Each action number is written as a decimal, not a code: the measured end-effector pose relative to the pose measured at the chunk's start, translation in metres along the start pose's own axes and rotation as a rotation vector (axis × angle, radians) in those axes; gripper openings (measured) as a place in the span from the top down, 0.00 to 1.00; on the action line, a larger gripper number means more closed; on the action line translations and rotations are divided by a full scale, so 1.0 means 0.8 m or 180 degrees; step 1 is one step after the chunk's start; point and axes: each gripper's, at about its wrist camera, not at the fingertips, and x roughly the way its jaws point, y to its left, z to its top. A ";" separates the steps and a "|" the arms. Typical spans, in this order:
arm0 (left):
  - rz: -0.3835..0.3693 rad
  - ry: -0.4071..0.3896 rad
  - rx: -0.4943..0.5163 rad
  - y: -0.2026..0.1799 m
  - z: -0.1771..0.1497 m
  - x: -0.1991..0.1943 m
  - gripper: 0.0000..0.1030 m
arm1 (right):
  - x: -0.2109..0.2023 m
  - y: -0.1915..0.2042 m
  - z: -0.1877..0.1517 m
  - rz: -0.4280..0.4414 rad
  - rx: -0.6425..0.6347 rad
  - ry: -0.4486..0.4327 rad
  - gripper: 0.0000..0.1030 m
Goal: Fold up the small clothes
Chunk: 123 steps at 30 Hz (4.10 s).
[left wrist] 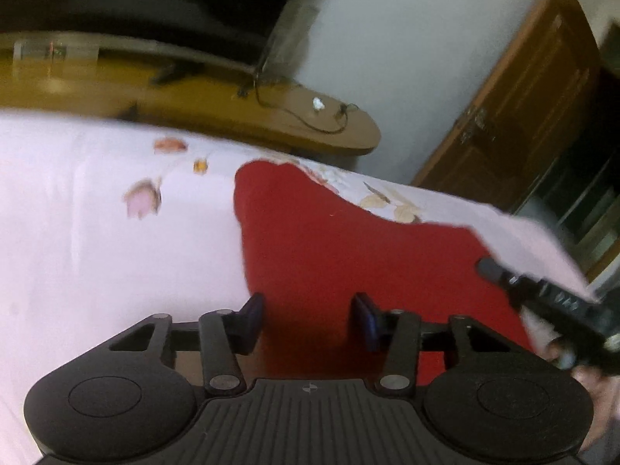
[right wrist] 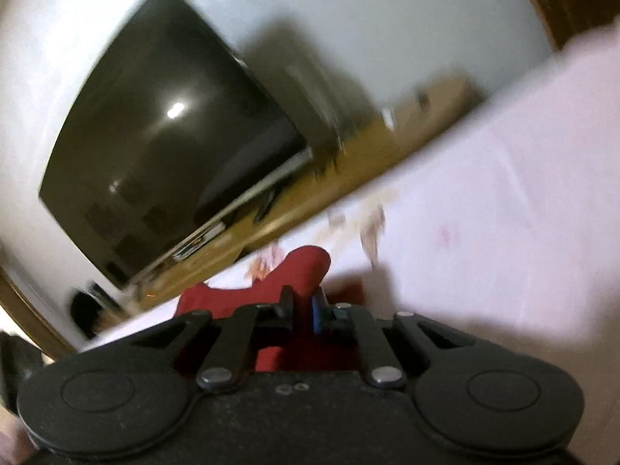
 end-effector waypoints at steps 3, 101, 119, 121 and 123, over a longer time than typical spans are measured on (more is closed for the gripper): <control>0.0075 0.0015 -0.0136 -0.001 -0.002 0.006 0.52 | 0.011 0.018 -0.011 -0.0362 -0.0486 0.0040 0.91; -0.0951 0.0472 -0.0931 0.054 -0.084 -0.040 0.34 | -0.047 -0.051 -0.011 0.0198 0.0914 0.1210 0.36; -0.1182 0.0424 -0.1063 0.058 -0.072 -0.011 0.34 | 0.020 -0.026 -0.011 0.0808 0.0798 0.1547 0.51; -0.1196 0.0409 -0.1064 0.058 -0.072 -0.010 0.34 | 0.012 -0.036 -0.010 0.0845 0.0820 0.1547 0.55; -0.1192 0.0389 -0.1039 0.060 -0.071 -0.011 0.34 | 0.012 -0.051 -0.011 0.0921 0.1010 0.1515 0.57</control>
